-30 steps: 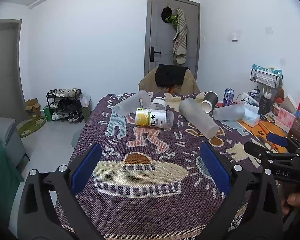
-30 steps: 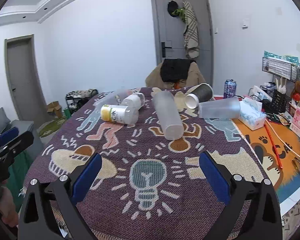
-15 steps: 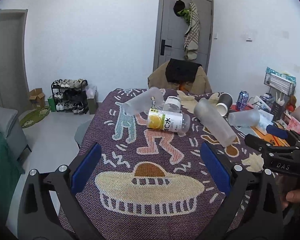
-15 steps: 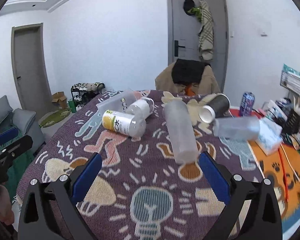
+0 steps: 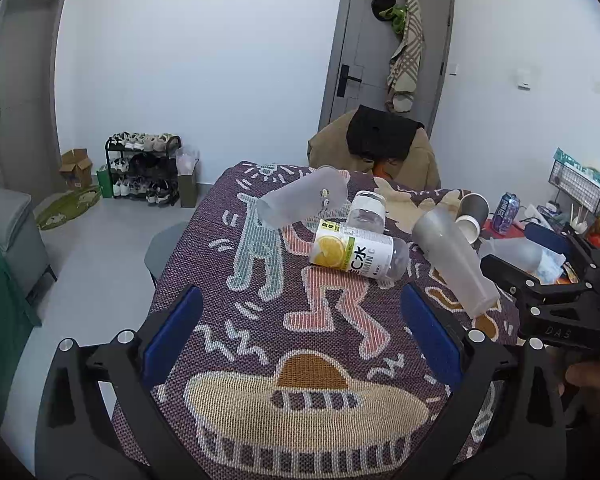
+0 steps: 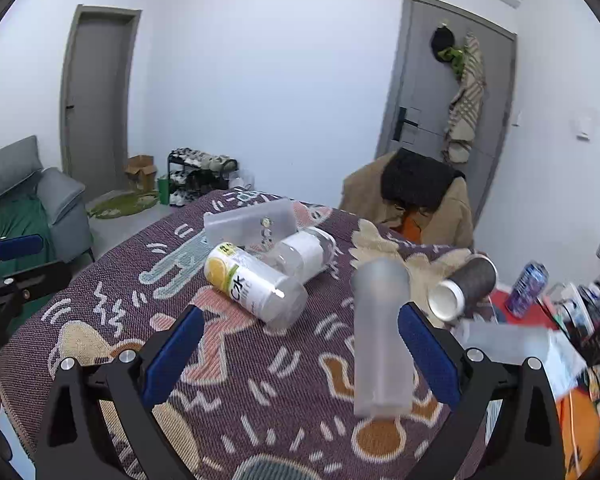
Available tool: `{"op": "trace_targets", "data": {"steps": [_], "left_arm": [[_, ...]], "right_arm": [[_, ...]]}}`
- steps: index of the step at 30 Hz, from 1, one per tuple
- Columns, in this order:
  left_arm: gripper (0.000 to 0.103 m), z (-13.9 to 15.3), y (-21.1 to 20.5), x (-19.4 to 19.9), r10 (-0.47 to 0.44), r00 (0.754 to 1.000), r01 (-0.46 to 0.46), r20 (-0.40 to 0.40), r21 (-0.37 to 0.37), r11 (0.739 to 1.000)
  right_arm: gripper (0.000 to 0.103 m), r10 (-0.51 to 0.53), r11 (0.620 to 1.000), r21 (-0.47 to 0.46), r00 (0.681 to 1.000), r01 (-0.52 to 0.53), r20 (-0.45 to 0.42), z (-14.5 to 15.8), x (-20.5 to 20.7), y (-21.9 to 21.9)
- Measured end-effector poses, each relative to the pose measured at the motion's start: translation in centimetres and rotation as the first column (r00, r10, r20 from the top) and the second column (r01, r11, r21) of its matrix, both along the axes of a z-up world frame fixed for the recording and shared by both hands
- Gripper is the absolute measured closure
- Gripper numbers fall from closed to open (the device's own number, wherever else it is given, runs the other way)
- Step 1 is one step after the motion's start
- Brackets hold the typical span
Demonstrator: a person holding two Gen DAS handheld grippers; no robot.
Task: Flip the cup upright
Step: 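Move the right gripper to the lying lemon Vitamin C bottle and grasp it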
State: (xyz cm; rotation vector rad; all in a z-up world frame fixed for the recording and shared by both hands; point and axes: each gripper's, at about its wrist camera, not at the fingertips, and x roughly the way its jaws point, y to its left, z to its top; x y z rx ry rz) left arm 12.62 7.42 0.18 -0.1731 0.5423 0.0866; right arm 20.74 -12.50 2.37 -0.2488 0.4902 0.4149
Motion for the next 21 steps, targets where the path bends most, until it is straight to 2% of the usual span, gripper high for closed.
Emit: {"op": "trace_targets", "data": {"steps": [4, 10, 16, 21], "left_arm": [[0.005, -0.3, 1.2, 0.8, 0.026, 1.0, -0.026, 0.008, -0.05, 0.998], [0.005, -0.9, 2.7, 1.8, 0.064, 0.998, -0.066, -0.025, -0.065, 0.996], [0.005, -1.6, 4.9, 2.3, 0.113, 0.992, -0.119, -0.054, -0.112, 0.987], [0.005, -2.0, 6.5, 2.5, 0.147, 0.986, -0.155, -0.078, -0.116, 0.981]], "right_arm": [[0.008, 0.067, 0.997, -0.027, 0.997, -0.068, -0.032, 0.1, 1.9, 1.3], [0.01, 0.147, 0.981, -0.117, 0.986, -0.156, -0.083, -0.8, 5.0, 4.3], [0.016, 0.208, 0.94, -0.245, 0.967, -0.239, -0.146, -2.8, 8.0, 7.6], [0.02, 0.242, 0.878, -0.377, 0.954, -0.294, -0.179, -5.0, 9.6, 10.6]]}}
